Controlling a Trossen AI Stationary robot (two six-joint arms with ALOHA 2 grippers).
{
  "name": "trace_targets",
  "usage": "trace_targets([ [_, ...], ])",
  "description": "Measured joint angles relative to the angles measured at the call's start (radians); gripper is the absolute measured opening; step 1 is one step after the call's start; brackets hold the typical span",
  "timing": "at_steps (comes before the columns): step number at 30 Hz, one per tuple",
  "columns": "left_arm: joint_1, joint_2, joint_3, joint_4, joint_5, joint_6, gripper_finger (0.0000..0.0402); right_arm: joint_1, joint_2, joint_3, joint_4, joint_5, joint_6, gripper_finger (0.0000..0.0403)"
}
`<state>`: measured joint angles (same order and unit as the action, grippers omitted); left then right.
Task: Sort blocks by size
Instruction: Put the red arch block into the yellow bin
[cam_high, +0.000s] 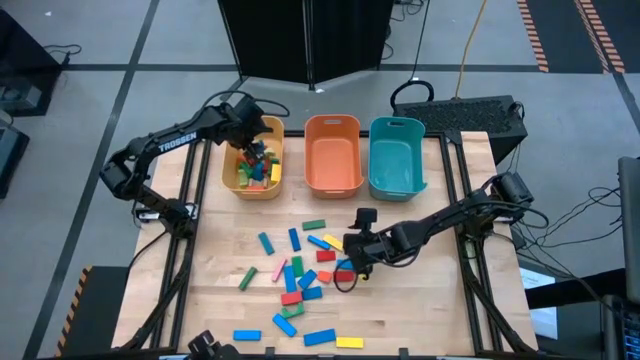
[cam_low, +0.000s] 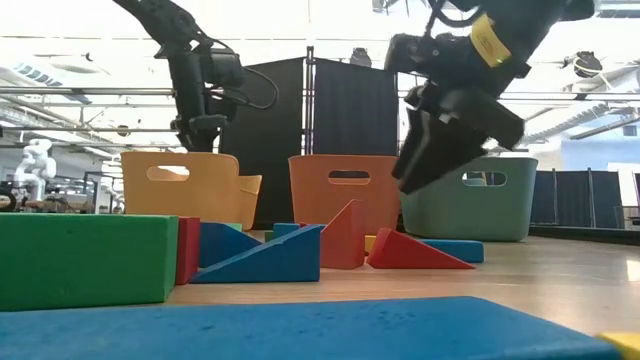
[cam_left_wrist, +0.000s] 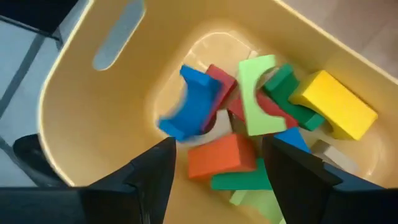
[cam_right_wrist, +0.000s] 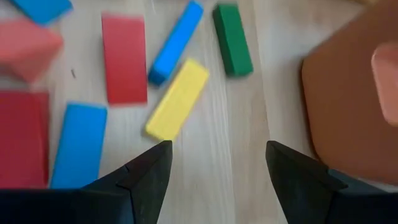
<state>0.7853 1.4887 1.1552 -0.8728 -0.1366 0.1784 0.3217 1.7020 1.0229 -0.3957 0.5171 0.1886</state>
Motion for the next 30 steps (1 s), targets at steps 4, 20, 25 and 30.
trace_targets([
  [4,-0.003,0.000,0.000,0.000,0.025,-0.009,0.0242,-0.018,0.000,0.000,0.101,-0.067,-0.067,0.0247],
  [20,-0.246,0.000,0.000,0.029,0.054,-0.048,0.0242,-0.067,0.139,0.001,0.422,-0.283,-0.156,0.0247],
  [25,-0.374,-0.001,0.000,0.026,0.028,-0.107,0.0242,-0.065,0.161,0.000,0.440,-0.285,-0.154,0.0247],
  [30,-0.524,-0.001,0.000,0.019,-0.049,-0.192,0.0242,-0.063,0.161,0.000,0.470,-0.285,-0.152,0.0247],
])
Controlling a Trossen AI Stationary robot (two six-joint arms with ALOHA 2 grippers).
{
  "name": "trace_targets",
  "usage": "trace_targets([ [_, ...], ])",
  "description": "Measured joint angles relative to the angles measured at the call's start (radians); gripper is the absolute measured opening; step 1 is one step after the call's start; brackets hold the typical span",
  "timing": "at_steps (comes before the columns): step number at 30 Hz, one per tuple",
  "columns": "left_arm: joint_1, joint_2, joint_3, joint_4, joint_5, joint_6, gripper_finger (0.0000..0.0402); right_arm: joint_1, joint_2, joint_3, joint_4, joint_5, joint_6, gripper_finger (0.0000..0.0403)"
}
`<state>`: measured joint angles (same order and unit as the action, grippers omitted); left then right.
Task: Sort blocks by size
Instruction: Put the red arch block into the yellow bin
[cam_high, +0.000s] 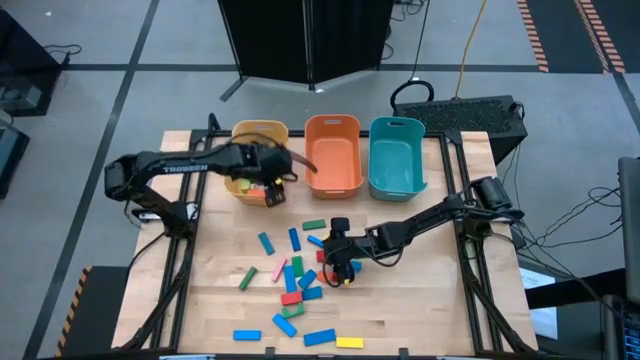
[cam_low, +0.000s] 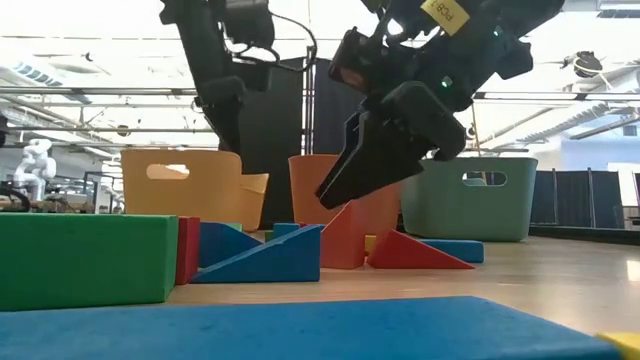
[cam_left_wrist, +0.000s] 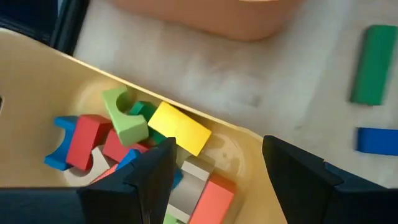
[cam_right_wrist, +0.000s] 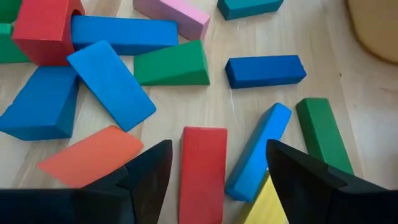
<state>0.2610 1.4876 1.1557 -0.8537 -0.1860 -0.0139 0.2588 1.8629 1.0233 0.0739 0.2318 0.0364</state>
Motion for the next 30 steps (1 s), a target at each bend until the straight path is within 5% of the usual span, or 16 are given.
trace_targets([
  [8,-0.249,0.000,0.000,-0.020,-0.127,-0.160,0.0242,0.026,0.000,0.000,0.030,-0.003,-0.011,0.0247],
  [17,-0.326,0.000,0.000,-0.028,-0.229,-0.302,0.0242,0.065,0.000,0.000,0.067,0.002,-0.004,0.0247],
  [30,-0.594,-0.112,0.002,-0.072,-0.174,-0.373,0.0242,0.073,-0.001,0.000,0.080,0.003,0.004,0.0247],
])
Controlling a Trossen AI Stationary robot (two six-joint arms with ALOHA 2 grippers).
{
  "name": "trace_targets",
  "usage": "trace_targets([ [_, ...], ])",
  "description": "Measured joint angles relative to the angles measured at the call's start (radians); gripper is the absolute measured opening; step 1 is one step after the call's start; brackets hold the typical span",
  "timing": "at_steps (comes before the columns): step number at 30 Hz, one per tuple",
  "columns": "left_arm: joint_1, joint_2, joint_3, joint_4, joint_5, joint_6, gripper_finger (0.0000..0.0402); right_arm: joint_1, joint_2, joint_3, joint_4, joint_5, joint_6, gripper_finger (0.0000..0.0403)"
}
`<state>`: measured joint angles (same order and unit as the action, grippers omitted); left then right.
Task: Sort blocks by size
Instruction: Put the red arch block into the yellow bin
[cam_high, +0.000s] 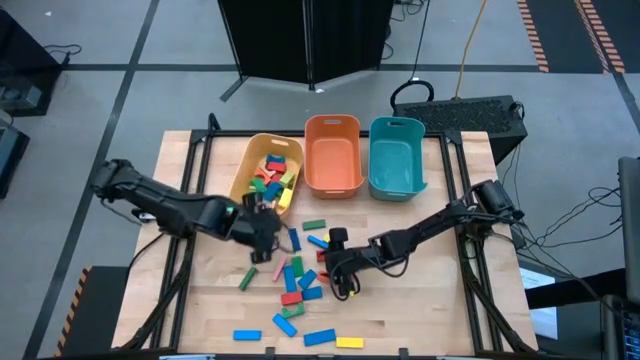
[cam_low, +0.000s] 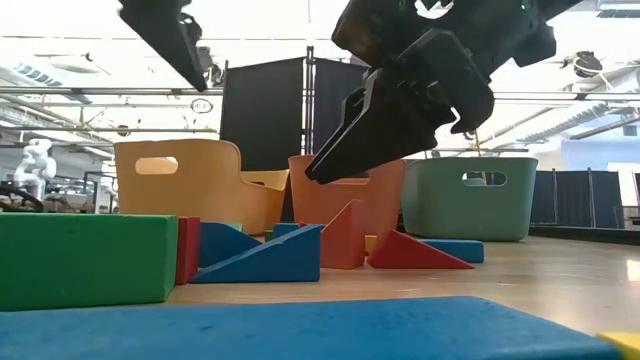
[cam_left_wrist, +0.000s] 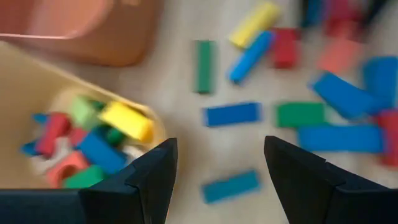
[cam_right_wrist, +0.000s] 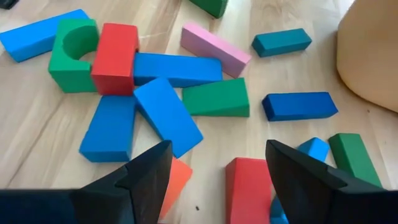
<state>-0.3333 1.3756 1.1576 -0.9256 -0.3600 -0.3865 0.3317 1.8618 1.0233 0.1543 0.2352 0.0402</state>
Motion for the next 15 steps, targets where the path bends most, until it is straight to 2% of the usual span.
trace_targets([
  [4,-0.044,0.015,-0.012,0.016,0.034,-0.022,0.0242,-0.001,0.000,0.000,0.000,0.000,0.020,0.0247],
  [9,-0.046,0.047,-0.166,0.154,0.047,-0.026,0.0242,0.007,0.000,0.000,0.000,0.000,0.032,0.0247],
  [15,0.009,0.054,-0.319,0.242,0.051,-0.027,0.0242,0.005,0.000,0.000,0.002,-0.001,0.015,0.0247],
])
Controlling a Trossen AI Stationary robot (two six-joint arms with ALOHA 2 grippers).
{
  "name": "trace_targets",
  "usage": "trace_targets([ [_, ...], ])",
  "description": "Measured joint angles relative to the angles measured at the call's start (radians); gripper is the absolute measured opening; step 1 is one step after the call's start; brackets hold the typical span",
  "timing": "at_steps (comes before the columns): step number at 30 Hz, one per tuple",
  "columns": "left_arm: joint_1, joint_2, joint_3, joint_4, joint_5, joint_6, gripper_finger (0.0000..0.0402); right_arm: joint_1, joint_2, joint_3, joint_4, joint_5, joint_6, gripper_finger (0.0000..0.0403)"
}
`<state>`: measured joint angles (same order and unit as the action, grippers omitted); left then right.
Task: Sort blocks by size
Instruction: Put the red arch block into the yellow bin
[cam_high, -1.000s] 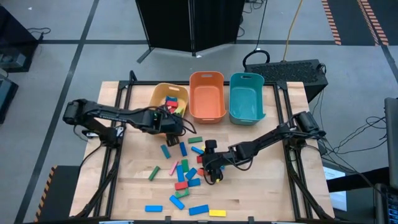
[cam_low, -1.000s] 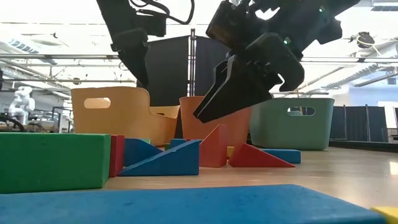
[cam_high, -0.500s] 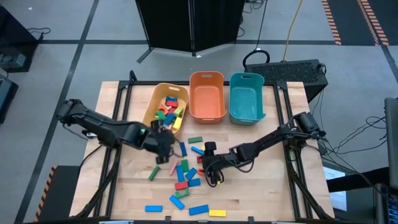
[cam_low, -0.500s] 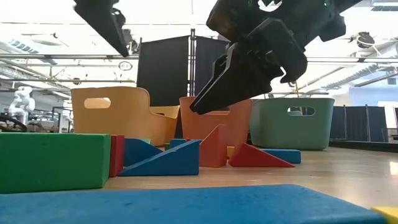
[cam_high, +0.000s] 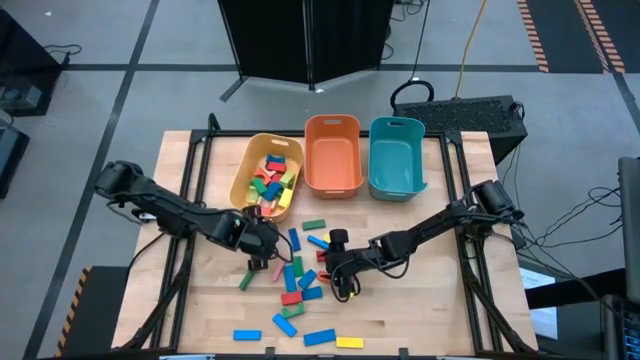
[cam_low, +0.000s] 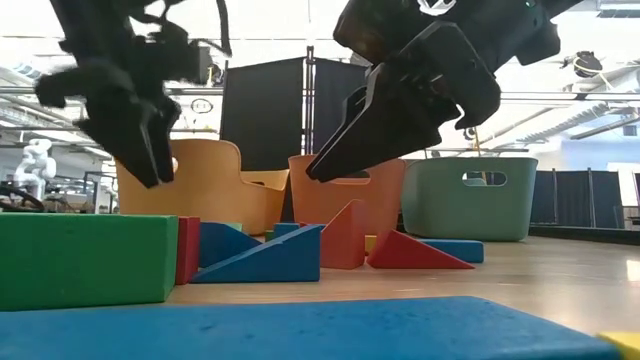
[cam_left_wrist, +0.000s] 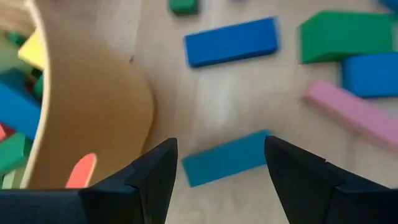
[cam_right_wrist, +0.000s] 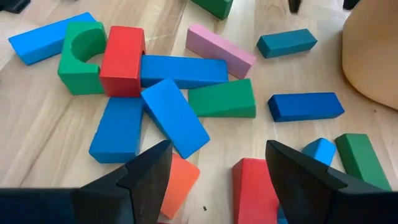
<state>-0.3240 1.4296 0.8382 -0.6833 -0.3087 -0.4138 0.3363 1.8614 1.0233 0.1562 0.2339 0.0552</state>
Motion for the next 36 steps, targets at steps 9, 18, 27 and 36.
trace_targets([
  [9,0.181,-0.002,-0.079,0.222,0.033,0.182,0.0242,-0.015,0.000,0.000,-0.002,0.000,0.002,0.0247],
  [18,0.396,-0.001,-0.089,0.264,0.050,0.288,0.0242,0.000,0.000,0.000,-0.018,0.001,0.038,0.0247],
  [27,0.436,-0.008,-0.089,0.275,0.082,0.325,0.0242,0.018,0.000,0.000,-0.034,0.042,0.075,0.0247],
  [36,0.241,-0.123,-0.089,0.259,0.079,0.215,0.0242,0.019,0.000,0.000,-0.054,0.056,0.105,0.0247],
])
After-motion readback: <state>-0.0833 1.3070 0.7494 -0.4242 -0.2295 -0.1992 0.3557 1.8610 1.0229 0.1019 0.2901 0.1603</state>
